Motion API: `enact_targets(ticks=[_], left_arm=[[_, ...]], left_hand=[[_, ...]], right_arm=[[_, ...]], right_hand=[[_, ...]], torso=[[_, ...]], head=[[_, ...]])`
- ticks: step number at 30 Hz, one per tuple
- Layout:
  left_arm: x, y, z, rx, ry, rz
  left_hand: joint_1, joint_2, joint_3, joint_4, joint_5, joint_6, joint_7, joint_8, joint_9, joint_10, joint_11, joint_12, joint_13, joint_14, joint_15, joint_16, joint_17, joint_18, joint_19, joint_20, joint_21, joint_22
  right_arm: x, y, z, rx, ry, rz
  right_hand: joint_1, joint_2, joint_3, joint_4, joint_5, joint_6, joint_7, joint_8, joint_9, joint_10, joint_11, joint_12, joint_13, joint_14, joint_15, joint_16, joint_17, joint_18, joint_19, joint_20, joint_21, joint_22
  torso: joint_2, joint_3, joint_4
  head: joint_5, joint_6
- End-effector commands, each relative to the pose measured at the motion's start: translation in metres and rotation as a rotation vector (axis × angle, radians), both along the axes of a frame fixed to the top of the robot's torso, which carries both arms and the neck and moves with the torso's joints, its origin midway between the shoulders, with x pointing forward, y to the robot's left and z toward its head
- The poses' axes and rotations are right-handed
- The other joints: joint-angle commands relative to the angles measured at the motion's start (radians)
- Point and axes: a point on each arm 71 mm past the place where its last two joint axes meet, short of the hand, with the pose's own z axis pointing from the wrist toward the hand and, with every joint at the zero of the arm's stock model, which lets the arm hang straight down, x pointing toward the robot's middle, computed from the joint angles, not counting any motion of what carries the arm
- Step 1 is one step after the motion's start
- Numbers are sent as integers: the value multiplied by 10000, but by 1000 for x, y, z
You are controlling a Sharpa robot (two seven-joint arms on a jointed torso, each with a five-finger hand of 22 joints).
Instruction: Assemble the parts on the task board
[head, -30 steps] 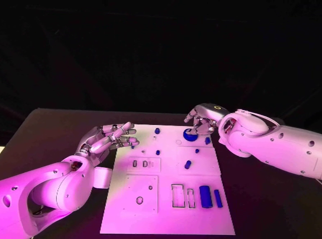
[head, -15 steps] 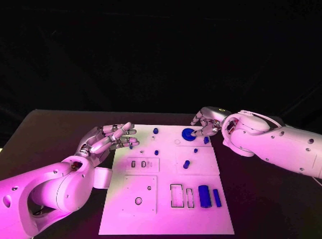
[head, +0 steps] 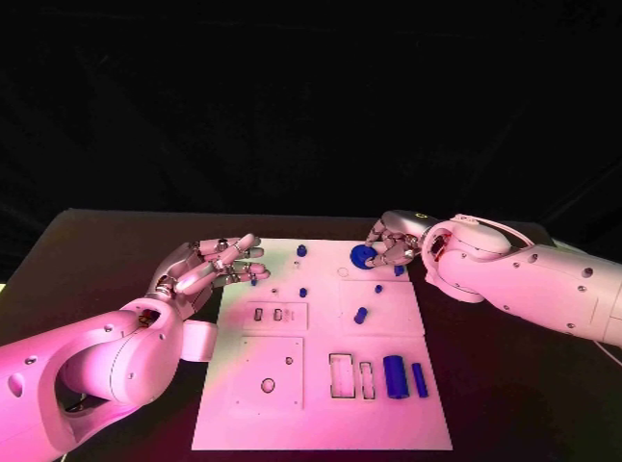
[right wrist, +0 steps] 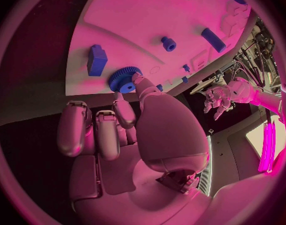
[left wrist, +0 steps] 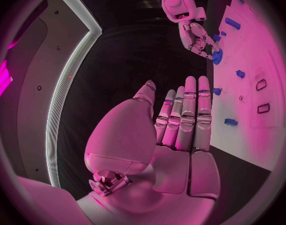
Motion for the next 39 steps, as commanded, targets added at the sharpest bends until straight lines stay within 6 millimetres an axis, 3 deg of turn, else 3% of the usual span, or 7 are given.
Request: enact_targets(ticks=[1, 10, 17, 30, 32, 35, 39], left_arm=[[0, -2, 1, -110, -55, -198], [0, -2, 1, -104, -43, -199], [0, -2, 1, -95, -29, -195], [0, -2, 1, -95, -8, -219], [0, -2, 1, -95, -2, -224], [0, -2, 1, -93, 3, -226], [0, -2, 0, -93, 7, -230]], left_hand=[[46, 46, 19, -57, -50, 29, 25, -41, -8, 17, 20, -66, 3, -59, 9, -52, 12, 98, 57, 31, -47, -9], [55, 52, 21, -69, -51, 39, 21, -37, -6, 29, 17, -65, 5, -59, 7, -58, 24, 99, 60, 31, -54, -13], [61, 55, 23, -75, -52, 44, 19, -35, -5, 36, 15, -64, 6, -60, 6, -62, 31, 100, 62, 31, -58, -15], [61, 55, 23, -75, -52, 44, 19, -35, -5, 36, 15, -64, 6, -60, 6, -62, 31, 100, 62, 31, -58, -15], [61, 55, 23, -75, -52, 44, 19, -35, -5, 36, 15, -64, 6, -60, 6, -62, 31, 100, 62, 31, -58, -15], [61, 55, 23, -75, -52, 44, 19, -35, -5, 36, 15, -64, 6, -60, 6, -62, 31, 100, 62, 31, -58, -15], [64, 56, 23, -79, -52, 44, 19, -36, -5, 36, 15, -65, 6, -60, 6, -64, 34, 100, 62, 31, -60, -16]], right_arm=[[0, 1, -3, -350, 130, 77], [0, 4, -5, -322, 218, 156], [1, 5, -6, -251, 268, 90], [2, 7, -6, -403, 221, 70], [2, 8, -6, -476, 196, 85], [2, 9, -6, -634, 110, 122], [1, 11, -5, -817, -265, 223]], right_hand=[[112, 81, -67, 17, 70, 63, -17, 60, 17, 108, -4, 115, 93, 713, 66, 75, 715, -88, 24, 17, 51, 33], [136, 153, -68, 51, 108, 120, -25, 116, 28, 160, -11, 229, 240, 720, 62, 105, 770, -93, 31, 13, 76, 72], [-238, 145, -331, 395, 89, 52, -19, 139, 8, 124, 6, 252, 316, 739, 78, 186, 921, -101, 32, 26, 114, 120], [-18, 296, -264, 389, 238, 166, -57, 249, 35, 150, -29, 315, 436, 748, 59, 225, 994, -110, 50, 21, 160, 196], [315, 453, -58, 231, 34, 333, -91, 350, 70, 178, -68, 353, 505, 751, 25, 239, 1020, -116, 63, -4, 185, 242], [1042, 780, 534, -186, -738, 685, -187, 511, 138, 245, -166, 429, 634, 758, -60, 268, 1079, -129, 88, -78, 229, 325], [1392, 755, 935, -550, -1004, 1019, -280, 643, 211, 340, -240, 523, 774, 778, -120, 323, 1201, -150, 122, -134, 282, 431]], torso=[[3, 0, 6], [4, -1, 16], [-5, -5, 15], [-3, -9, 20], [-1, -5, 23], [-2, -1, 19], [2, -6, 15]], head=[[-11, -22], [-17, -39], [-16, -43], [-17, -38], [-22, -48], [-22, -44], [-19, -40]])
